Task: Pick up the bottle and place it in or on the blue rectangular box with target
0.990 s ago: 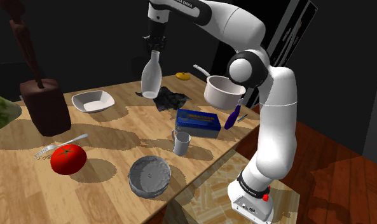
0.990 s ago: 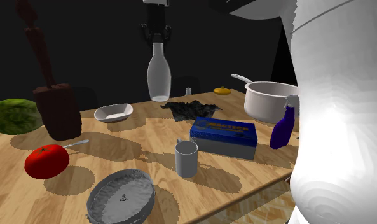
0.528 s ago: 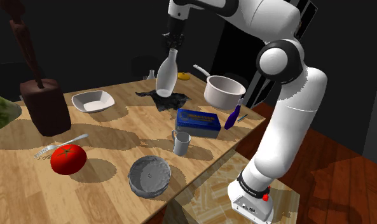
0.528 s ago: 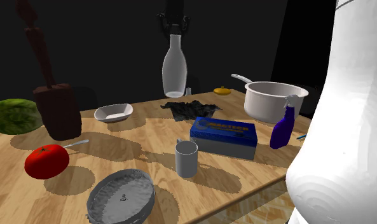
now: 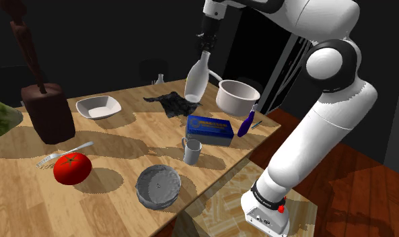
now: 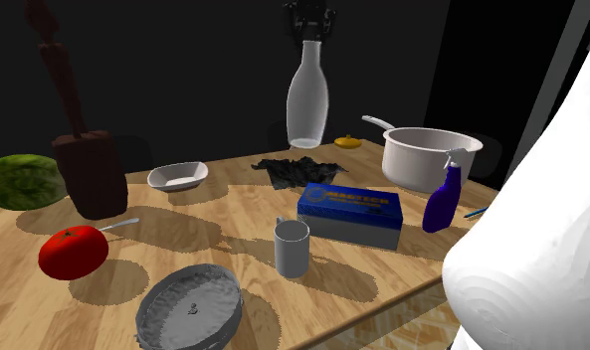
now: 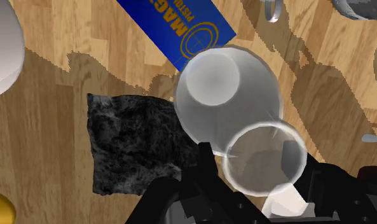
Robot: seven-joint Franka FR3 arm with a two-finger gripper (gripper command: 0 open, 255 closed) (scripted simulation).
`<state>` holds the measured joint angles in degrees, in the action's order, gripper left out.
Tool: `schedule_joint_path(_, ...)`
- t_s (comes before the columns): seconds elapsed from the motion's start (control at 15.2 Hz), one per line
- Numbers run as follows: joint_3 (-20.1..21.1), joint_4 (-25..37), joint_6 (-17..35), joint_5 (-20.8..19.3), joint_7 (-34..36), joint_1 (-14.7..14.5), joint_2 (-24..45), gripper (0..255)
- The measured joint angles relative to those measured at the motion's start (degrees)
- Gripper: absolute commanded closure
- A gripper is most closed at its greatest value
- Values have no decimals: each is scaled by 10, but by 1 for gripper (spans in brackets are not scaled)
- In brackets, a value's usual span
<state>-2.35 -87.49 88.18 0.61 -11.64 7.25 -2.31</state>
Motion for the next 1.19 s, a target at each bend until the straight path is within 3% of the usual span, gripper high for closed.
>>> schedule_joint_path(0.59, -47, -64, -49, -11, -84, 37, -112, 255)
schedule_joint_path(1.19, -53, -157, 8, -17, -94, 42, -149, 255)
